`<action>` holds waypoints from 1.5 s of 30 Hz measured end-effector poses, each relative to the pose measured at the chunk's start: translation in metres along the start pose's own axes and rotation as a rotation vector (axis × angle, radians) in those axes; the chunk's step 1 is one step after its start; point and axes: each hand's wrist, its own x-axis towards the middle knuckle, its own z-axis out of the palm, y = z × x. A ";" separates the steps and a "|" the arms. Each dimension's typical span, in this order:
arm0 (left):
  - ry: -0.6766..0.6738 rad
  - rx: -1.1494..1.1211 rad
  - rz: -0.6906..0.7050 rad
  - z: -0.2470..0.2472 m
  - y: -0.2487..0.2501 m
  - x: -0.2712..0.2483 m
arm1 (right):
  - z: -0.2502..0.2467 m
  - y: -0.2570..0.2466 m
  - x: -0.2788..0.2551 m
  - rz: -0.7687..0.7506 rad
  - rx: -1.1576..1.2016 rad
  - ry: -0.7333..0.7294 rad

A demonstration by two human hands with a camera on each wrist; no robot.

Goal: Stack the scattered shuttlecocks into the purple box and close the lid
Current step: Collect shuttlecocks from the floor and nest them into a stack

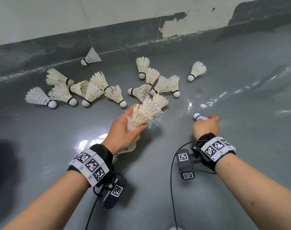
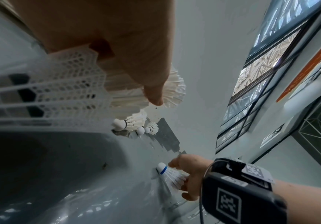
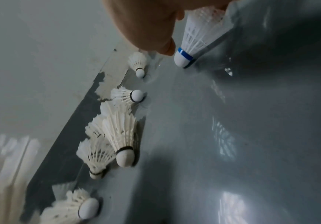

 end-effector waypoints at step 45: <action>0.131 -0.246 -0.003 -0.121 -0.030 -0.032 | 0.051 -0.086 -0.125 -0.732 -0.262 -0.225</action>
